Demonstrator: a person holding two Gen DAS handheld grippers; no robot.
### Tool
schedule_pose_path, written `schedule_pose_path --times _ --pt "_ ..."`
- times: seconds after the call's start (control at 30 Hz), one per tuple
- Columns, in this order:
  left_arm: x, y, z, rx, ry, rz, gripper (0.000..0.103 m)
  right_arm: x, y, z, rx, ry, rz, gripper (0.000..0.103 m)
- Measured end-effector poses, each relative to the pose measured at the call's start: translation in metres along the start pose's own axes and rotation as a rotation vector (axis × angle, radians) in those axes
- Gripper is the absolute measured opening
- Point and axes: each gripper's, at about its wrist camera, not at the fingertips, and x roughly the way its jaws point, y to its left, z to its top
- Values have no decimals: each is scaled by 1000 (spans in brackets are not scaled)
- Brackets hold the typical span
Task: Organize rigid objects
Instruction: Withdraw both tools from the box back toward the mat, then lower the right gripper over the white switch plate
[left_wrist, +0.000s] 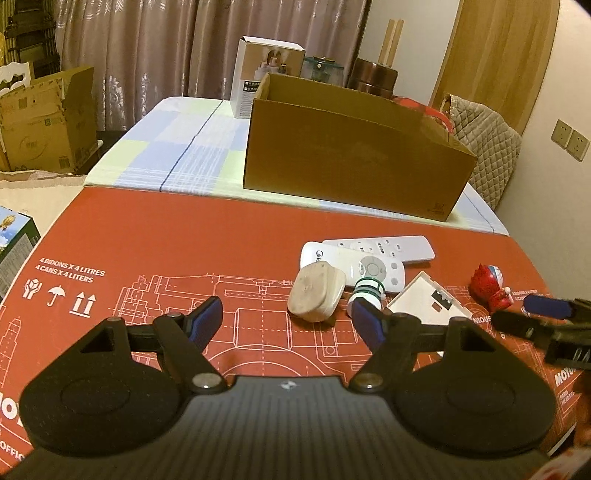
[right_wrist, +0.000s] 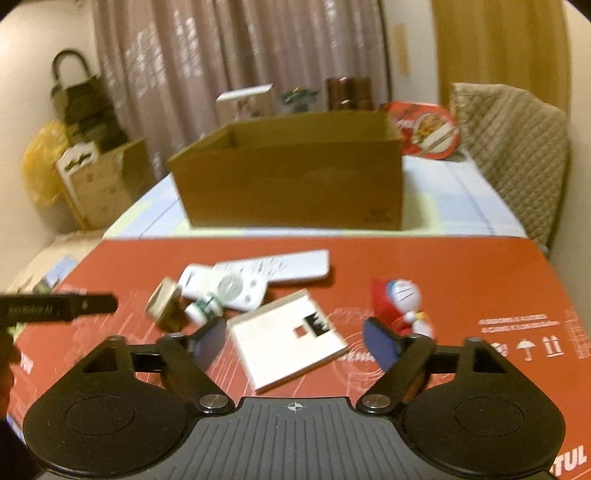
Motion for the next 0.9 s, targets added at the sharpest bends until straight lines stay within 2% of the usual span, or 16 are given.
schedule_pose_path --times 0.17,0.4,0.7,0.9 --pt "7 0 3 8 2 -19 73 22 11 -4 -108 53 7 89" --pt "24 3 7 37 19 -17 74 51 9 -2 -148 102 25 91" --pt "41 -1 6 67 38 -27 74 90 10 -2 -249 180 -2 92" --pt "47 -4 8 89 35 -22 74 102 6 -1 -269 169 -11 92"
